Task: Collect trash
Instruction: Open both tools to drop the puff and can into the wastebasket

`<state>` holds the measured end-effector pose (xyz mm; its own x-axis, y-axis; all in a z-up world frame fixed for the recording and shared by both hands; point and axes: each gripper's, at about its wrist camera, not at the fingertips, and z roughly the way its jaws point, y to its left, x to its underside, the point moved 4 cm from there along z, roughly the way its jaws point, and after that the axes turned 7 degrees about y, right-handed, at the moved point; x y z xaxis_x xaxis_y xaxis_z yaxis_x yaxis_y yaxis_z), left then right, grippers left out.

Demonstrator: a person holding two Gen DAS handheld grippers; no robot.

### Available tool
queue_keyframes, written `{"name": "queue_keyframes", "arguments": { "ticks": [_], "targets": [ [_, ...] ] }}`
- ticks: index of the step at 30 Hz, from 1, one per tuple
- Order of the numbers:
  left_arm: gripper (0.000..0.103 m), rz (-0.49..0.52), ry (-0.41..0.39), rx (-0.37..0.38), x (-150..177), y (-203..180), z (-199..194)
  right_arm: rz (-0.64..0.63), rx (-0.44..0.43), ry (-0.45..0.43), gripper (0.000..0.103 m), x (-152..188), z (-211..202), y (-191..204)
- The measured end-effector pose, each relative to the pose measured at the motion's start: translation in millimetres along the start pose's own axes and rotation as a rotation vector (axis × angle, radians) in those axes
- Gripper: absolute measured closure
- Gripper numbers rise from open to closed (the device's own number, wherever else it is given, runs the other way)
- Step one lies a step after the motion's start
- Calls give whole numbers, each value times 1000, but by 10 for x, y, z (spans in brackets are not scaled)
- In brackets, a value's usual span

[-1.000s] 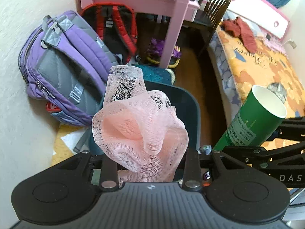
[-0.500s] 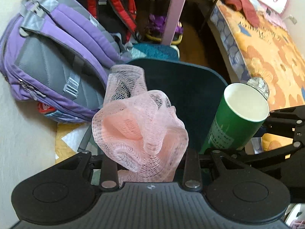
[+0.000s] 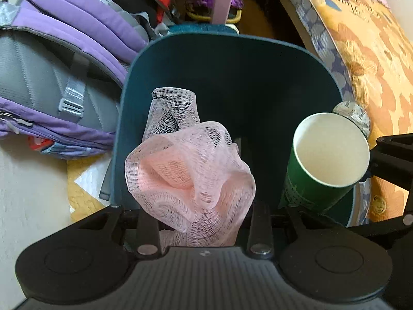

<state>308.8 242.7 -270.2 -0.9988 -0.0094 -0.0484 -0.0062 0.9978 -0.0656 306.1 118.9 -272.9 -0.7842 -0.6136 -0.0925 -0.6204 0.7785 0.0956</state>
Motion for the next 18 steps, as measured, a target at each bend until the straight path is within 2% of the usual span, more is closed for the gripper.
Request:
{"name": "queue_keyframes", "arguments": {
  "ticks": [10,16,18],
  "targets": [
    [64,-13,51,29,4,0,172,-17,31,29,55,28,142,57],
    [47,-38,51,32,12,22,188,0,30,26,53,56,124,58],
    [44,-39,39,24,20,19,157,0,28,22,51,74,99,58]
  ]
}}
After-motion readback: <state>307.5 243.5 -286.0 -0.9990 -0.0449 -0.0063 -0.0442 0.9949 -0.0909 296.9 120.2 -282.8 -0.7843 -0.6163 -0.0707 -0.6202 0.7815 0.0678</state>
